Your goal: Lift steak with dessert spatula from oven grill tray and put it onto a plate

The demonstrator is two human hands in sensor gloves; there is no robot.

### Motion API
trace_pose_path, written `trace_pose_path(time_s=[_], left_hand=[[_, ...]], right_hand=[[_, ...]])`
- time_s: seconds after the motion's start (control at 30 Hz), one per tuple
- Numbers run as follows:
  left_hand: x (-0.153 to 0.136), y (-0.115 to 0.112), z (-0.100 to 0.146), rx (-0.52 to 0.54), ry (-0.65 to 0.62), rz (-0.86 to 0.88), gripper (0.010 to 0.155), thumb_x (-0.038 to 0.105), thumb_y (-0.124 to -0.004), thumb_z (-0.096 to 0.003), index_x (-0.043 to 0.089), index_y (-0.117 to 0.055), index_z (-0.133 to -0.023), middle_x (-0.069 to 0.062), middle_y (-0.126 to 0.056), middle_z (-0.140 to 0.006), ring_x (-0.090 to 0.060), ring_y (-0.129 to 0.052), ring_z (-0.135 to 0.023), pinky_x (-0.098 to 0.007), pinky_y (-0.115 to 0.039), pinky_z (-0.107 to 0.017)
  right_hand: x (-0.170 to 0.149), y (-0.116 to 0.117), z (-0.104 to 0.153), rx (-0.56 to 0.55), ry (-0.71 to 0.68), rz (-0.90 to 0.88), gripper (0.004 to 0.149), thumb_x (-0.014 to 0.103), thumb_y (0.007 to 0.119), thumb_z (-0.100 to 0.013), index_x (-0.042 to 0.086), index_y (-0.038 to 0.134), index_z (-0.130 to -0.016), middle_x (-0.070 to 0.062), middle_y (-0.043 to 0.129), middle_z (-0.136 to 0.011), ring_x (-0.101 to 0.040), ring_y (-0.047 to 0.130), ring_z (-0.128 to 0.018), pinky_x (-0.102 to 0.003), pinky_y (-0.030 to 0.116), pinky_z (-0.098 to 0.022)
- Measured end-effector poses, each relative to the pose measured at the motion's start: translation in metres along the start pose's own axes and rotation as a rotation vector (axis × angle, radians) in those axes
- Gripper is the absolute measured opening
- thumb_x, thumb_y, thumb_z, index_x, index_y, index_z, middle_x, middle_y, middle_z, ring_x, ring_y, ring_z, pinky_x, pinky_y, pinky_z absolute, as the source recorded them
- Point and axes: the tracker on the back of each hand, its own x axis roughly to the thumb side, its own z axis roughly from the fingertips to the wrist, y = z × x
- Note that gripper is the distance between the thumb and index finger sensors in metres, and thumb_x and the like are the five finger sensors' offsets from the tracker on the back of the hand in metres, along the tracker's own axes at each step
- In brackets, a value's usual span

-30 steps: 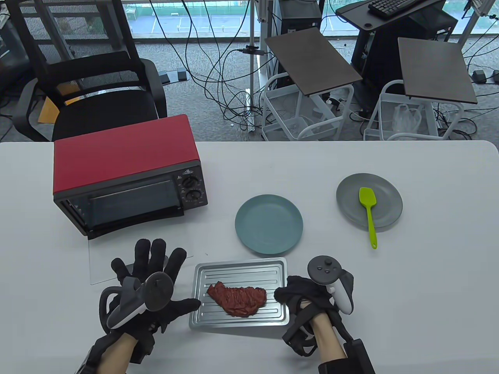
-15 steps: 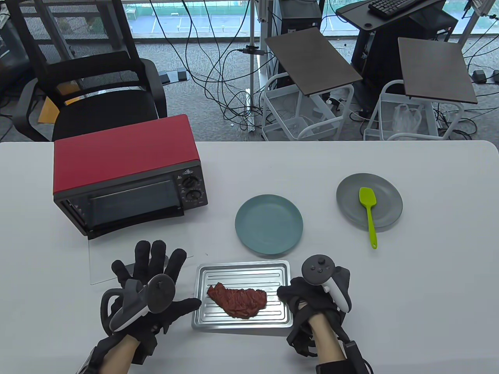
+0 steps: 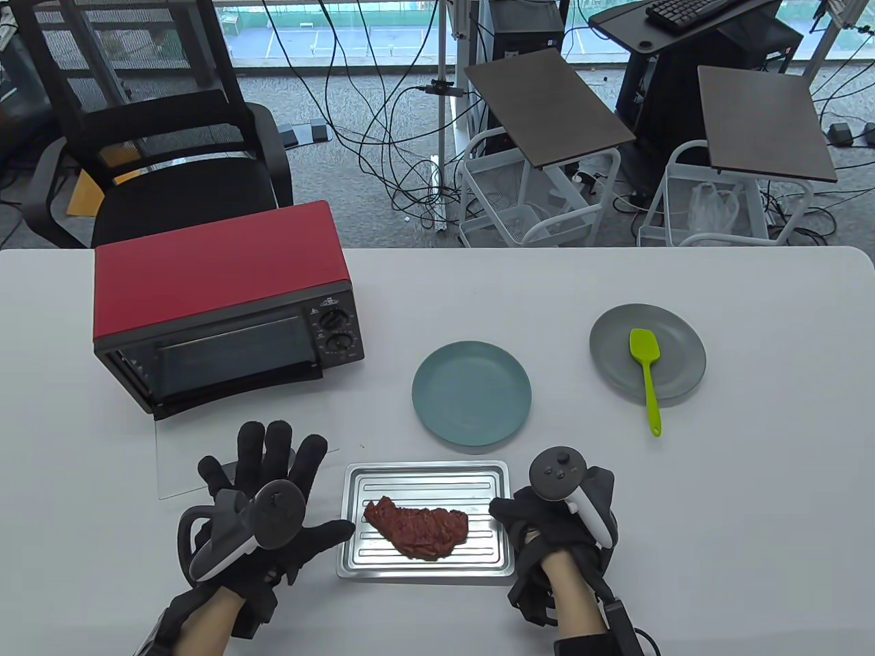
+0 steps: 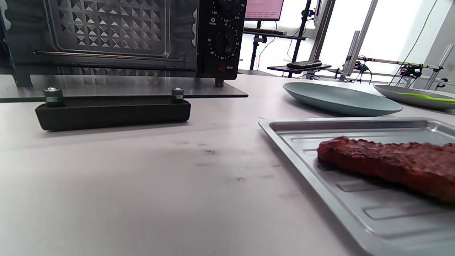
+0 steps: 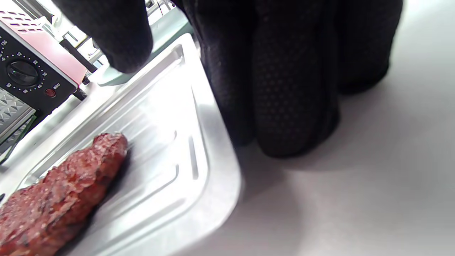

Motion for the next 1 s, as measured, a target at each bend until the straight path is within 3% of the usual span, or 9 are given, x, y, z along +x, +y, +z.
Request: trace_pose_path(time_s=[0.3,0.53,0.7,1.0], left_hand=[[0.005,0.000,0.002,-0.002,-0.042,0.014,0.108,0.095,-0.061,-0.0273,0.050,0.008,-0.097,0.004,0.015,-0.112,-0.034,0.016,-0.109,-0.081,-0.009,-0.066],[0.002,0.004,0.003,0.006,-0.041,0.046,0.108,0.095,-0.060,-0.0277,0.049,0.009,-0.097,0.003,0.015,-0.112,-0.034,0.016,-0.109,-0.081,-0.009,-0.066],[0.001,0.008,0.007,0.037,-0.043,0.055,0.108,0.095,-0.060,-0.0275,0.049,0.008,-0.097,0.004,0.015,-0.112,-0.035,0.016,-0.109,-0.081,-0.010,-0.066],[0.001,0.011,0.007,0.039,-0.048,0.067,0.108,0.095,-0.060,-0.0278,0.049,0.008,-0.097,0.004,0.015,-0.112,-0.034,0.015,-0.109,-0.081,-0.010,-0.066]], right_hand=[[0.002,-0.001,0.001,-0.013,0.011,0.055,0.063,0.051,0.075,-0.054,-0.004,0.074,-0.084,-0.011,0.098,-0.055,-0.035,0.101,-0.037,-0.055,0.079,-0.045],[0.009,-0.008,0.005,-0.084,0.028,0.118,0.069,0.053,0.073,-0.054,-0.006,0.071,-0.090,-0.015,0.096,-0.065,-0.040,0.099,-0.046,-0.059,0.075,-0.051],[0.021,-0.031,0.013,-0.188,0.005,0.100,0.073,0.056,0.072,-0.054,-0.007,0.071,-0.091,-0.019,0.096,-0.067,-0.042,0.098,-0.048,-0.060,0.074,-0.051],[0.021,-0.105,0.021,-0.390,0.052,0.052,0.076,0.057,0.073,-0.053,-0.007,0.067,-0.094,-0.022,0.094,-0.070,-0.044,0.096,-0.050,-0.061,0.073,-0.053]])
